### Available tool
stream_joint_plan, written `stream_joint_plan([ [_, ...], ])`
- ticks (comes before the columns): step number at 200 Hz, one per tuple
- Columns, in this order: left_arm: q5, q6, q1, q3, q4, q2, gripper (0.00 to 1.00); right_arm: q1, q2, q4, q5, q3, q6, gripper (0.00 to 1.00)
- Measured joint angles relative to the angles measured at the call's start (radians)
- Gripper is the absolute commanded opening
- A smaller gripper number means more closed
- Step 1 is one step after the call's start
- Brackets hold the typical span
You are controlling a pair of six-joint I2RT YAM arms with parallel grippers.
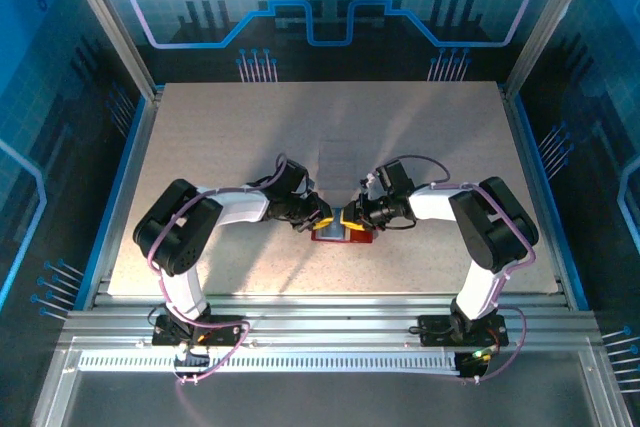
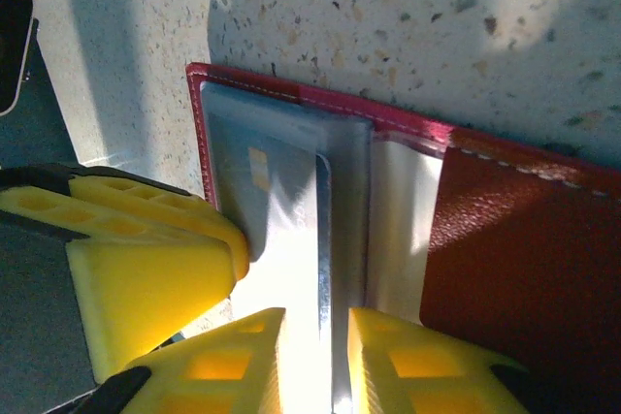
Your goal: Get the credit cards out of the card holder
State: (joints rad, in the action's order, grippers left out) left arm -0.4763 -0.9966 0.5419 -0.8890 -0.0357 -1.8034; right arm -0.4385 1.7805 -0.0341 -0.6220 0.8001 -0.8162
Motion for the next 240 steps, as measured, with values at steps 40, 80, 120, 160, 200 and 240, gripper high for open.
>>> stream_joint_plan([
  [40,0.006,-0.005,0.007,0.006,-0.014,0.000,0.18,-0.003,0.000,-0.044,0.000,-0.019,-0.027,0.20],
  [80,0.009,-0.023,0.008,0.015,-0.027,0.004,0.18,-0.008,-0.004,-0.063,0.012,-0.027,-0.048,0.29],
  [120,0.013,-0.023,0.009,0.015,-0.026,0.005,0.18,-0.012,-0.028,-0.049,0.039,-0.031,-0.052,0.24],
  [160,0.014,-0.023,0.009,0.015,-0.025,0.005,0.18,-0.012,-0.047,-0.080,0.038,-0.054,-0.077,0.21],
  [200,0.016,-0.023,0.010,0.015,-0.025,0.005,0.18,-0.013,-0.047,-0.117,0.036,-0.057,-0.093,0.19],
  [240,0.017,-0.023,0.010,0.015,-0.025,0.005,0.18,-0.013,-0.035,-0.142,0.020,-0.057,-0.105,0.24],
])
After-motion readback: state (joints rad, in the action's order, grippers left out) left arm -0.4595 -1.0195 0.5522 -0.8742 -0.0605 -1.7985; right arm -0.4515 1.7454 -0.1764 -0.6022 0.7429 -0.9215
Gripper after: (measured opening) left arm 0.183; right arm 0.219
